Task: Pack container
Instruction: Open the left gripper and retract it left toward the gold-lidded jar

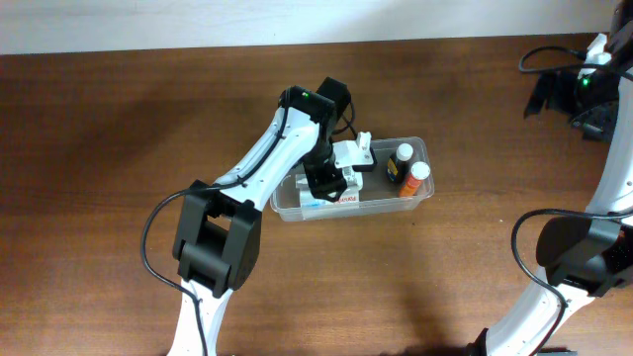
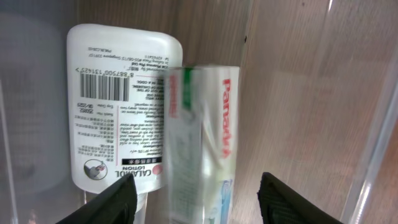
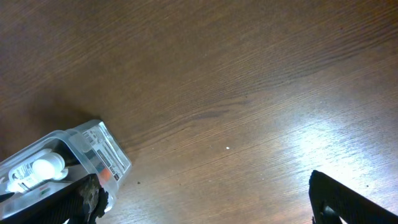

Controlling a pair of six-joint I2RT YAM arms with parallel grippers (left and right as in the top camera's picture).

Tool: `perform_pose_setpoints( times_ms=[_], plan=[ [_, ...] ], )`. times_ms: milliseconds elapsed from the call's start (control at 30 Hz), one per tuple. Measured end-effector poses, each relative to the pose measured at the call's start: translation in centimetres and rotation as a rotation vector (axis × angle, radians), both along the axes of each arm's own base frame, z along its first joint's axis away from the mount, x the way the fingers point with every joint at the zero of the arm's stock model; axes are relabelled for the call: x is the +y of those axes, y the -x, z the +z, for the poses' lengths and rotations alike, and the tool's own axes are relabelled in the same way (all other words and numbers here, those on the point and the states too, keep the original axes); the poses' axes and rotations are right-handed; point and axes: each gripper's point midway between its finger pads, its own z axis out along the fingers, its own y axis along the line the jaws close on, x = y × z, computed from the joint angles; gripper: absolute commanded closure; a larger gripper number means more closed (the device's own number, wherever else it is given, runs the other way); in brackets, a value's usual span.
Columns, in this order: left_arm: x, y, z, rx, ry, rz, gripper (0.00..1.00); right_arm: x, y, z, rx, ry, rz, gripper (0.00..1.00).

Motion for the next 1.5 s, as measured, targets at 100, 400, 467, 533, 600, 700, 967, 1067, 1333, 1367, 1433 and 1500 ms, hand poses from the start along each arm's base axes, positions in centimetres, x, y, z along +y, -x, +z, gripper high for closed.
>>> perform_pose_setpoints(
  times_ms=[100, 400, 467, 533, 600, 700, 967, 1067, 1333, 1367, 1433, 1500],
  plan=[
    [-0.2, 0.1, 0.0, 0.002, 0.003, -0.005, 0.36, 0.0, 0.0, 0.0, 0.000, 0.000, 0.000, 0.02],
    [-0.6, 0.2, 0.0, -0.005, 0.009, -0.011, 0.36, 0.0, 0.0, 0.0, 0.000, 0.000, 0.000, 0.02],
    [-0.6, 0.2, 0.0, -0.005, 0.009, -0.012, 0.36, 0.0, 0.0, 0.0, 0.000, 0.000, 0.000, 0.02],
    [-0.6, 0.2, 0.0, -0.005, 0.009, -0.011, 0.36, 0.0, 0.0, 0.0, 0.000, 0.000, 0.000, 0.02],
    [-0.6, 0.2, 0.0, -0.005, 0.009, -0.012, 0.36, 0.0, 0.0, 0.0, 0.000, 0.000, 0.000, 0.02],
    [-0.6, 0.1, 0.0, -0.007, 0.010, -0.011, 0.36, 0.0, 0.0, 0.0, 0.000, 0.000, 0.000, 0.02],
    [-1.4, -1.8, 3.4, -0.072, 0.031, 0.053, 0.01, 0.0, 0.0, 0.0, 0.000, 0.000, 0.000, 0.02],
    [-2.0, -3.0, 7.3, -0.132, 0.068, 0.101, 0.01, 0.0, 0.0, 0.0, 0.000, 0.000, 0.000, 0.02],
    [1.1, -6.7, 14.5, -0.288, 0.046, 0.458, 0.00, 0.0, 0.0, 0.0, 0.000, 0.000, 0.000, 0.01],
    [2.4, -7.1, 14.9, -0.287, 0.029, 0.532, 0.01, 0.0, 0.0, 0.0, 0.000, 0.000, 0.000, 0.02],
    [4.7, -7.6, 15.1, -0.276, -0.002, 0.642, 0.01, 0.0, 0.0, 0.0, 0.000, 0.000, 0.000, 0.02],
    [7.6, -8.1, 15.0, -0.249, -0.041, 0.770, 0.01, 0.0, 0.0, 0.0, 0.000, 0.000, 0.000, 0.02]
  ],
)
